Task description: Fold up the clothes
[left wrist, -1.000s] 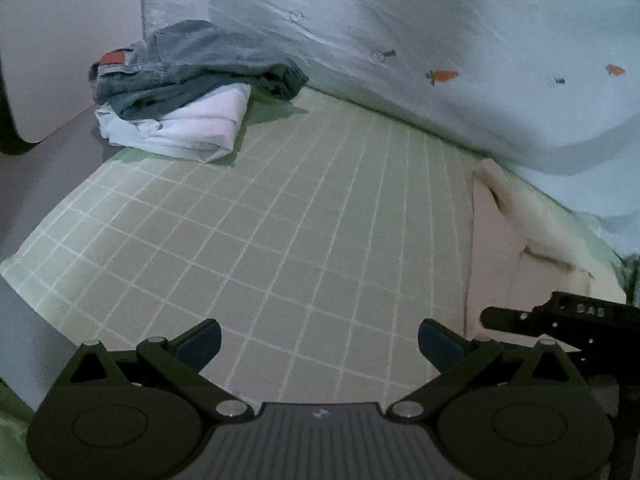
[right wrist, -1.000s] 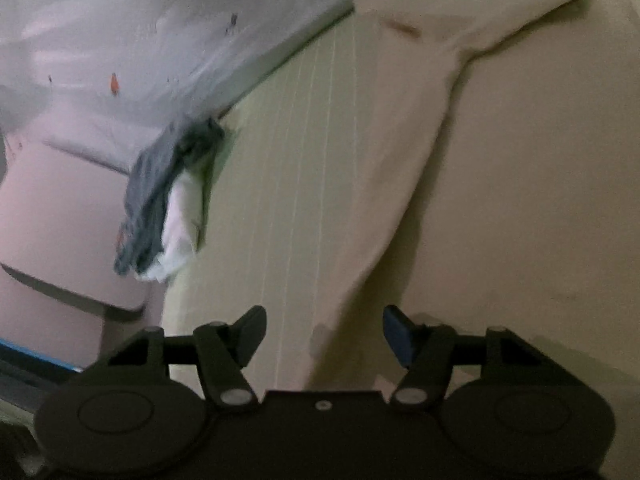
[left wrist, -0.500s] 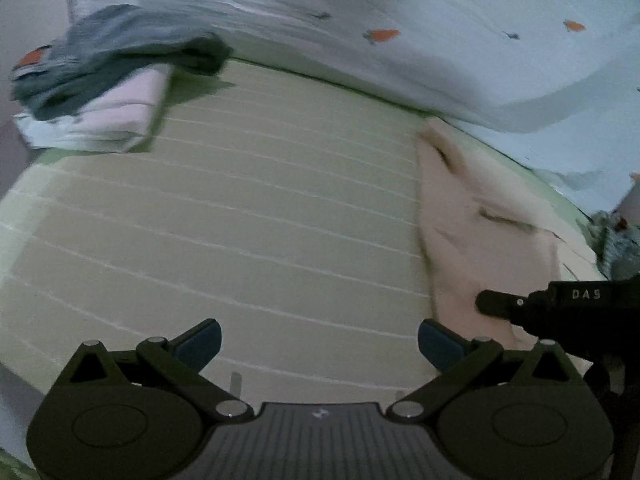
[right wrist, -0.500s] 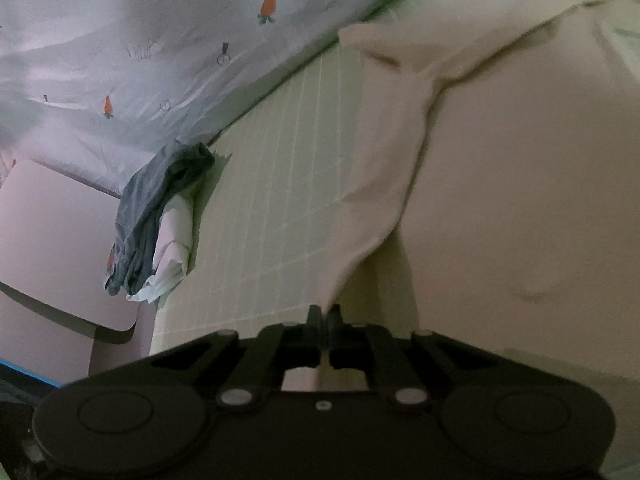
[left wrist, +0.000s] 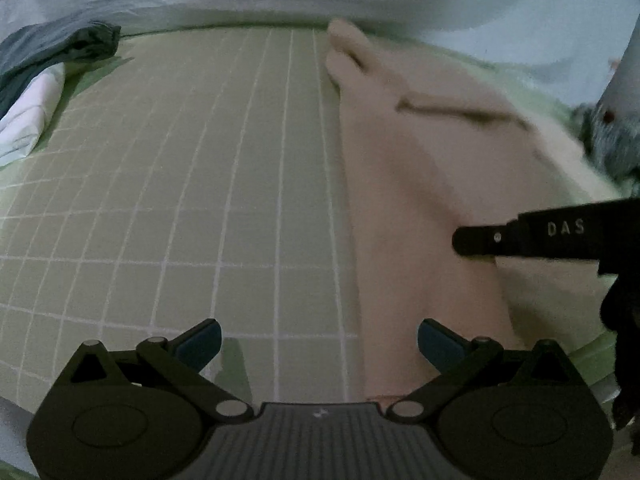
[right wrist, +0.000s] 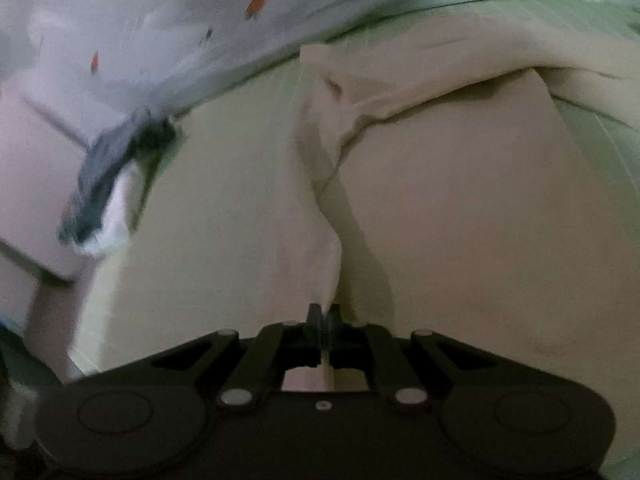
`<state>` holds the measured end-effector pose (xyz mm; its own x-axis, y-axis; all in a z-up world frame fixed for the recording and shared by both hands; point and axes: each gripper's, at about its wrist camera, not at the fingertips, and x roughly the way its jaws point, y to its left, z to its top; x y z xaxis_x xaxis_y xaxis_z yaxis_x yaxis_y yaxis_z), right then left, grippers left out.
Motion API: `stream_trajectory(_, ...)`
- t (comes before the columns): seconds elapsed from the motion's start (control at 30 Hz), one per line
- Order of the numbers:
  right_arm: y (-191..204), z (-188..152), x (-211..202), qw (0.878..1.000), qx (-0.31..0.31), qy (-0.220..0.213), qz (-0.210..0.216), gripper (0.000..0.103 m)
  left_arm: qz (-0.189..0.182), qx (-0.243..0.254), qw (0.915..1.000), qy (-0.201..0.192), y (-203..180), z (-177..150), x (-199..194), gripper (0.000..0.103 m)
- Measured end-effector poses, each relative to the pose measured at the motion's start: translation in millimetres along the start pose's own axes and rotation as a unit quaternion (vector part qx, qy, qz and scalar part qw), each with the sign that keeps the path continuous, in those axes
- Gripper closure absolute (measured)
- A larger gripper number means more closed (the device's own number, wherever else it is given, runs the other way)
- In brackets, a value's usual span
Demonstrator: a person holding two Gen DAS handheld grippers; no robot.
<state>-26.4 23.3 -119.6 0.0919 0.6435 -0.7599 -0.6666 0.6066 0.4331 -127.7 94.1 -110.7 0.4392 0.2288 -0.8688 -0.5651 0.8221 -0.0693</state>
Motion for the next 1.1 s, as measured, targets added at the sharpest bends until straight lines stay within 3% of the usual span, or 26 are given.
stream_trajectory(0.1, 4, -1, 11, 0.999, -0.047, 0.016, -0.018, 0.099, 0.03, 0.018, 0.9992, 0.02, -8, -5, 11, 0.0)
stream_trajectory(0.23, 7, -2, 11, 0.995, -0.096, 0.024, -0.02, 0.098, 0.034, -0.004, 0.9991, 0.027, -6, 1, 14, 0.0)
stream_trajectory(0.3, 3, 1, 9, 0.995, -0.098, 0.028, -0.014, 0.092, 0.036, -0.012, 0.9988, 0.03, -5, 7, 16, 0.0)
stream_trajectory(0.37, -5, 7, 3, 0.996, -0.088, 0.024, -0.017, 0.072, 0.037, -0.024, 0.9986, 0.03, -1, 14, 18, 0.0)
stream_trajectory(0.43, -18, 14, -8, 0.997, -0.07, 0.006, -0.03, 0.064, 0.036, -0.048, 0.9979, 0.024, 6, 20, 18, 0.0)
stream_trajectory(0.6, -70, 36, -34, 0.995, 0.018, -0.05, -0.079, 0.064, 0.028, -0.145, 0.9891, -0.005, 37, 47, 14, 0.0)
stream_trajectory(0.77, -132, 52, -54, 0.979, 0.116, -0.094, -0.14, 0.063, 0.006, -0.237, 0.9711, -0.029, 77, 84, 20, 0.0)
stream_trajectory(0.9, -174, 65, -67, 0.96, 0.166, -0.127, -0.185, 0.058, -0.025, -0.286, 0.9562, -0.056, 98, 131, 35, 0.0)
stream_trajectory(0.97, -194, 76, -74, 0.951, 0.185, -0.146, -0.199, 0.056, -0.04, -0.289, 0.9541, -0.069, 106, 161, 46, 0.0)
stream_trajectory(1.1, -233, 110, -74, 0.936, 0.211, -0.171, -0.223, 0.053, -0.061, -0.259, 0.9609, -0.078, 104, 228, 81, 0.002)
